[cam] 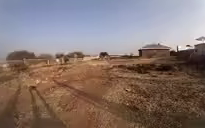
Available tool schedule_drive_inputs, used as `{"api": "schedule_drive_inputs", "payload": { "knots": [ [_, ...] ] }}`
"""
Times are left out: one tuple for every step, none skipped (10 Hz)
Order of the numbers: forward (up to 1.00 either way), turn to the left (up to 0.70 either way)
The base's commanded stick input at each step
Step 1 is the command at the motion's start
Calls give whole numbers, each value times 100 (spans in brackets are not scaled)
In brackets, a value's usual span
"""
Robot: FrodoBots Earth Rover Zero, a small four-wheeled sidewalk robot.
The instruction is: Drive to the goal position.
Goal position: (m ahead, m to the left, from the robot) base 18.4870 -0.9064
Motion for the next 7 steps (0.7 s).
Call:
{"api": "schedule_drive_inputs", "payload": {
  "knots": [
    [70, 0],
    [70, 35],
    [70, 25],
    [70, 2],
    [70, 0],
    [70, 0],
    [70, 0]
  ]
}}
